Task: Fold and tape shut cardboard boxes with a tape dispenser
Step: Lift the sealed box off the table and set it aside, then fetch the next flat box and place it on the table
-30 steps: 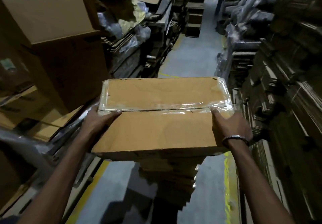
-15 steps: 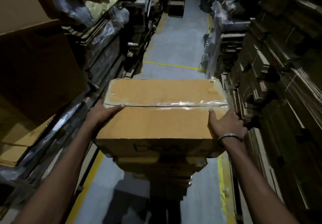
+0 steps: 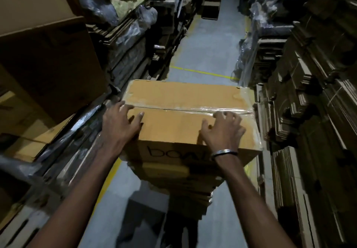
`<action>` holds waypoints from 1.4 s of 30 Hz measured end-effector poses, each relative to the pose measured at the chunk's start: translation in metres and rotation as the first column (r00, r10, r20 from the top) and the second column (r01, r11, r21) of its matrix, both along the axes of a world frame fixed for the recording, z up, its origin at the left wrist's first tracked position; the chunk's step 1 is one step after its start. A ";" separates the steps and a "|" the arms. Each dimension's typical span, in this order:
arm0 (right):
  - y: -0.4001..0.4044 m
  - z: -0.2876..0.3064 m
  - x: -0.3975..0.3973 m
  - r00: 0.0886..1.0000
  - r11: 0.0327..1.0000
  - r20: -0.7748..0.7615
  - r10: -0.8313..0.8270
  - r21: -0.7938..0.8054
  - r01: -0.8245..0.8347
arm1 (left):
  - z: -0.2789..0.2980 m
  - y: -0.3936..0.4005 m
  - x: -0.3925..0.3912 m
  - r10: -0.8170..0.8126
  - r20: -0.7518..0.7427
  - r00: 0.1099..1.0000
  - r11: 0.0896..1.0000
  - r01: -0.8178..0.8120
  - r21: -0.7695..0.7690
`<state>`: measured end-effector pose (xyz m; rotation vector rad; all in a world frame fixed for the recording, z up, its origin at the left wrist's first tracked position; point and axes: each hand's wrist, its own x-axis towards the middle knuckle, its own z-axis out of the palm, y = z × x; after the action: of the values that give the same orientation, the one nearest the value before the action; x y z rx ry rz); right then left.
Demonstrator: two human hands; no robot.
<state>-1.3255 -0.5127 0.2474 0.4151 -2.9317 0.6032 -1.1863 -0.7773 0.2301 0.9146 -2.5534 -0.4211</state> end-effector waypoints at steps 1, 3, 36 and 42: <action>-0.008 0.000 0.016 0.997 0.996 -0.012 0.073 -0.053 -0.074 | 0.000 0.013 0.016 0.012 -0.046 0.999 1.000 -0.012 -0.004; -0.022 -0.006 0.052 0.975 0.968 -0.007 0.224 -0.116 -0.223 | -0.001 0.045 0.058 0.061 -0.135 0.989 0.998 -0.060 0.011; 0.059 -0.169 0.939 -0.453 -0.446 0.617 0.644 -0.178 -0.877 | -0.212 0.516 0.902 0.893 0.269 -0.360 -0.439 -0.568 0.696; 0.126 -0.190 1.090 -0.588 -0.714 0.684 0.432 -0.139 -0.686 | -0.224 0.602 0.990 0.754 0.301 -0.584 -0.607 -0.445 0.658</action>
<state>-0.2356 -0.3867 0.0569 3.7034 -1.1484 -0.7127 -0.1961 -0.1757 0.0060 2.3503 0.1335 -0.6138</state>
